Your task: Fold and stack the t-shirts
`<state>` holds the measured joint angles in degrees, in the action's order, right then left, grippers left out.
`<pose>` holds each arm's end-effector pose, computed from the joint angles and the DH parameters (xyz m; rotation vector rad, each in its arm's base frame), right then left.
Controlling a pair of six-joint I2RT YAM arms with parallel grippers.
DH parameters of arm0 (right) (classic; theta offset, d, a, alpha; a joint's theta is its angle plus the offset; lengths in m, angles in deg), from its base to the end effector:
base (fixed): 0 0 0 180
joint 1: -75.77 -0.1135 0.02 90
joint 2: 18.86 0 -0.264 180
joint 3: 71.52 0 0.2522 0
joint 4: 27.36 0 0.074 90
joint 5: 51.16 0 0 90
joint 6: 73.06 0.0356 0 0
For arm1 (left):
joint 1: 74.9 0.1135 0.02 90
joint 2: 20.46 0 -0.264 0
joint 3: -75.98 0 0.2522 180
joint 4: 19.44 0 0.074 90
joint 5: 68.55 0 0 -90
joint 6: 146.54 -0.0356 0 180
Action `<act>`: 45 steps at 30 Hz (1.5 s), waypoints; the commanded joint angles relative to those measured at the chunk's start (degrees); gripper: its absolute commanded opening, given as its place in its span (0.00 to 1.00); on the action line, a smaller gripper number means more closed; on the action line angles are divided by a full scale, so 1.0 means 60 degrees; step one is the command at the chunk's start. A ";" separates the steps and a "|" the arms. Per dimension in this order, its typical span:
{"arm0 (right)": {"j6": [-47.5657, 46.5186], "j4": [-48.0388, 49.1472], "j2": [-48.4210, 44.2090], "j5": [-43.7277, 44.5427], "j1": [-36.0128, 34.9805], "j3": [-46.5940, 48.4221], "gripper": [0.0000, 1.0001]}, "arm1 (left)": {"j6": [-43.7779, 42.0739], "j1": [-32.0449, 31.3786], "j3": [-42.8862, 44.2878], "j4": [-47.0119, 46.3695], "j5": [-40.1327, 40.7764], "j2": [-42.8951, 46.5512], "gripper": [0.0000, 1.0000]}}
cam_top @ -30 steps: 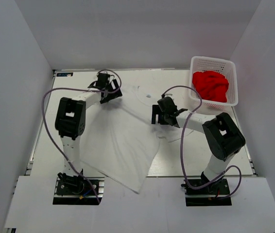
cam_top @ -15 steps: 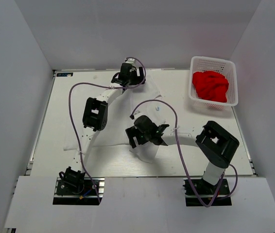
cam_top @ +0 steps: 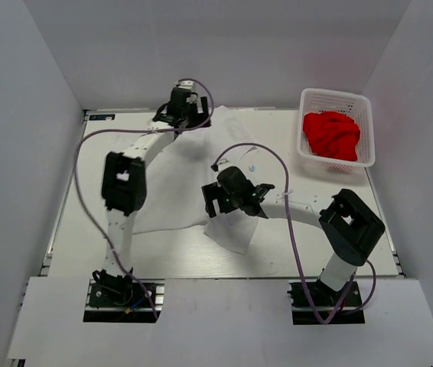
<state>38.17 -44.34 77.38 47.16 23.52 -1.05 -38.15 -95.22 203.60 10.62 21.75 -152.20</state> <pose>0.2220 0.2783 0.1921 -0.5577 2.2898 0.4790 0.5046 -0.1866 0.2308 0.0339 2.1922 -0.3795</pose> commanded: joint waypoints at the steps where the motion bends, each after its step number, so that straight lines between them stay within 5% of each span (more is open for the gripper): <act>1: 0.0255 0.0376 0.0171 -0.0332 0.0416 0.0786 0.90 | 0.0579 0.0281 -0.2298 0.0711 0.2436 0.3874 1.00; 4: 0.0241 0.0201 0.0975 -0.0301 0.0900 0.1750 0.90 | 0.1867 0.0470 -0.6787 0.0596 0.3859 0.6680 1.00; 8: 0.0225 -0.0063 0.2046 -0.1019 0.1573 0.2632 0.90 | 0.3902 0.0661 -0.9579 0.0987 0.3862 0.9045 1.00; 17: 0.0504 -0.0532 0.3514 -0.1078 0.2833 0.3264 0.90 | 0.6015 0.0749 -1.2440 0.3232 0.3936 1.1347 1.00; 25: 0.0591 -0.0838 0.4070 -0.0405 0.3858 0.3526 0.90 | 0.6383 0.0749 -1.2943 0.3056 0.4170 1.2289 1.00; 31: 0.0212 -0.1045 0.4379 -0.1898 0.4504 0.4566 0.90 | 0.6295 0.0968 -1.2109 0.3275 0.4448 1.1339 1.00; 38: -0.0258 -0.0547 0.3431 -0.1475 0.4475 0.5140 0.90 | 0.7112 0.1393 -1.1682 0.4633 0.4010 1.0649 1.00; 45: -0.0404 0.0229 0.1556 -0.0990 0.4328 0.3704 0.90 | 0.8358 0.1394 -1.3625 0.5927 0.2735 1.2902 1.00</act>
<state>37.17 -46.90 94.06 40.40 49.88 22.78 6.66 -87.00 126.40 40.89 41.48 -80.51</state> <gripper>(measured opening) 0.904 0.998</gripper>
